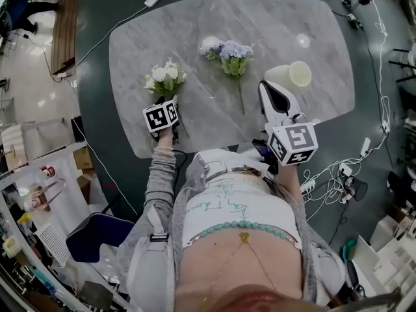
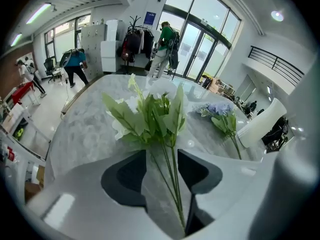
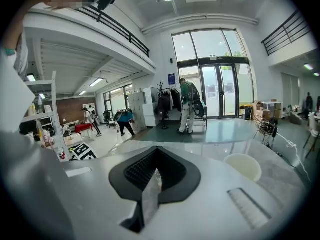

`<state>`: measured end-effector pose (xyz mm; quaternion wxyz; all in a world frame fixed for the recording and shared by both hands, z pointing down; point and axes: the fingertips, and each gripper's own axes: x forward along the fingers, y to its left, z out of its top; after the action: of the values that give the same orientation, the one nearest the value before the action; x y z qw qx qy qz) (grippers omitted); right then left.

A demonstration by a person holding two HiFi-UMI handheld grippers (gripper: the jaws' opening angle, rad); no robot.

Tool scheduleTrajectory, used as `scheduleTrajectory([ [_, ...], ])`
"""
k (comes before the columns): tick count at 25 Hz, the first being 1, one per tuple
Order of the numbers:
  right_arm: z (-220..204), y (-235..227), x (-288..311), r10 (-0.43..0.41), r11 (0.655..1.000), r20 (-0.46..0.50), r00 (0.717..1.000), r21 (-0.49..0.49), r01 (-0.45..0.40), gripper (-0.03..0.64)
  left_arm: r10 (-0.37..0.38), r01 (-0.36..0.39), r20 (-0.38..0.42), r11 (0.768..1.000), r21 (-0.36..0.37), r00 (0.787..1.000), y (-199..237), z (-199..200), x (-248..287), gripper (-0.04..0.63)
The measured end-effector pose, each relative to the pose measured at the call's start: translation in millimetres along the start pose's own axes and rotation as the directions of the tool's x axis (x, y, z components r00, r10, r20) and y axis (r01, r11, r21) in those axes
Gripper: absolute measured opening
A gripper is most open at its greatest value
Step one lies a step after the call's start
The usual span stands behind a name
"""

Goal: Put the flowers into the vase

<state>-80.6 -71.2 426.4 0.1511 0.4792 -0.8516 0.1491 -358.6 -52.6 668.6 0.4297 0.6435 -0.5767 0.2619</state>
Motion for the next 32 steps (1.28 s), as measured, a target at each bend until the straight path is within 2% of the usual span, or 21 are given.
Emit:
scheduleTrajectory([
  [10, 2, -20, -6, 0.010, 1.000, -0.010, 1.000, -0.001, -0.010, 0.025, 0.056, -0.056, -0.039, 0.998, -0.001, 0.998, -2, 0, 21, 0.202],
  [16, -3, -23, -3, 0.013, 1.000, -0.029, 1.000, 0.005, -0.012, 0.025, 0.074, -0.072, -0.068, 0.997, 0.034, 0.995, -4, 1, 33, 0.201],
  [20, -5, -24, -5, 0.010, 1.000, -0.036, 0.999, 0.003, -0.010, 0.025, 0.093, -0.091, -0.070, 0.995, 0.043, 0.993, -7, 0, 33, 0.136],
  [25, -4, -29, -7, 0.016, 1.000, -0.045, 0.999, -0.002, -0.016, 0.025, 0.082, -0.077, -0.079, 0.995, 0.062, 0.993, -16, -3, 40, 0.071],
  [32, -3, -30, -7, 0.029, 0.999, -0.047, 0.998, -0.012, -0.030, 0.025, 0.055, -0.052, -0.079, 0.998, 0.043, 0.995, -22, -7, 47, 0.041],
])
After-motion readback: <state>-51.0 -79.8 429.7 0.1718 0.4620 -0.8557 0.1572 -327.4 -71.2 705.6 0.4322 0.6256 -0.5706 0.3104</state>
